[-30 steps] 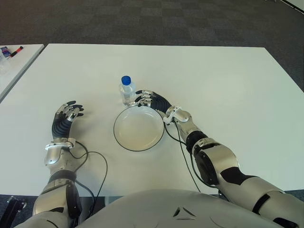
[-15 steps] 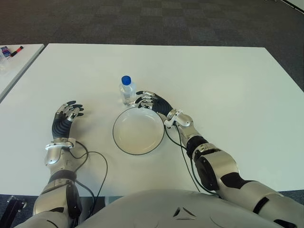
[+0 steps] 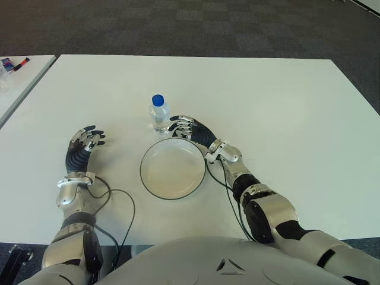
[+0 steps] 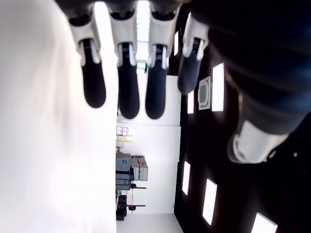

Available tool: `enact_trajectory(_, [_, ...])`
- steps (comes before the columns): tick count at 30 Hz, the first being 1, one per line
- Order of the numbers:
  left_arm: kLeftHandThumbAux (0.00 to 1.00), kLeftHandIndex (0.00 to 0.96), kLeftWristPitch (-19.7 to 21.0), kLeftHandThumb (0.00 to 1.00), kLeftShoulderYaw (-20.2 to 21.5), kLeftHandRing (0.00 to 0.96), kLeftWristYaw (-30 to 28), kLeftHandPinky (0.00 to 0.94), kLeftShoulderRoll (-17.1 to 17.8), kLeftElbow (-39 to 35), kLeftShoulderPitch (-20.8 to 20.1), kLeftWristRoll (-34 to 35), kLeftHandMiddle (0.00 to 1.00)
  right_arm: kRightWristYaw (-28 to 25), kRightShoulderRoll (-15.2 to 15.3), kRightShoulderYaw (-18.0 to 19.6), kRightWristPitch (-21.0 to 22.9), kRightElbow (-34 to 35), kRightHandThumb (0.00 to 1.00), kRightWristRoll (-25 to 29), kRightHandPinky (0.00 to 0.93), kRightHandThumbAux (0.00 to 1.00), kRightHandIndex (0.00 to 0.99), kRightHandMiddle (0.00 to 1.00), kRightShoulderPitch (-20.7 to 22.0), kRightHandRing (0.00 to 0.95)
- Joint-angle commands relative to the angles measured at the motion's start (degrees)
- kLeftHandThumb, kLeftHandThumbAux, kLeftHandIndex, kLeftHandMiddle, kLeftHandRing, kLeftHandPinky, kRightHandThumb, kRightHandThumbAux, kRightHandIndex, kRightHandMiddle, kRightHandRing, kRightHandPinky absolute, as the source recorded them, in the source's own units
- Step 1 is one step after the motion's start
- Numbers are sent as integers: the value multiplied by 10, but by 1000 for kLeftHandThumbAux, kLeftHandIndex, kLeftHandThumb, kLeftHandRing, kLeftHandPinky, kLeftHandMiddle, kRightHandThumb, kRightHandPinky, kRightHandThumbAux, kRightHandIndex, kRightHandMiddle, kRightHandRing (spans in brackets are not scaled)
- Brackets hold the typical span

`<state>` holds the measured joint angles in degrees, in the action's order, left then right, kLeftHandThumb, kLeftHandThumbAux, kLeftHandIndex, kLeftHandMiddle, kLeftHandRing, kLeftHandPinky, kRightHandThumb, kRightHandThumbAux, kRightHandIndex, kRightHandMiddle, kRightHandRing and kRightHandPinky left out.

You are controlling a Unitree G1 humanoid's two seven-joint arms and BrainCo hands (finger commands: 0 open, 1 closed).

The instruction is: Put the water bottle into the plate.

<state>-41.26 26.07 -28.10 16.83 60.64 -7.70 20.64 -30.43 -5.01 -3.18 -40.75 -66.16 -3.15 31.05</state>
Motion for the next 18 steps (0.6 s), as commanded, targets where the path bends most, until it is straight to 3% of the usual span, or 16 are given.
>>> enact_trajectory(1, [640, 289, 20, 234, -6, 399, 5, 413, -26, 18, 23, -4, 394, -7, -5, 6, 18, 7, 77, 16, 483, 626, 178, 372, -15, 423])
enact_trajectory(18, [659, 296, 18, 237, -4, 401, -9, 417, -30, 15, 22, 4, 397, -24, -2, 5, 38, 26, 71, 28, 466, 604, 177, 366, -26, 413])
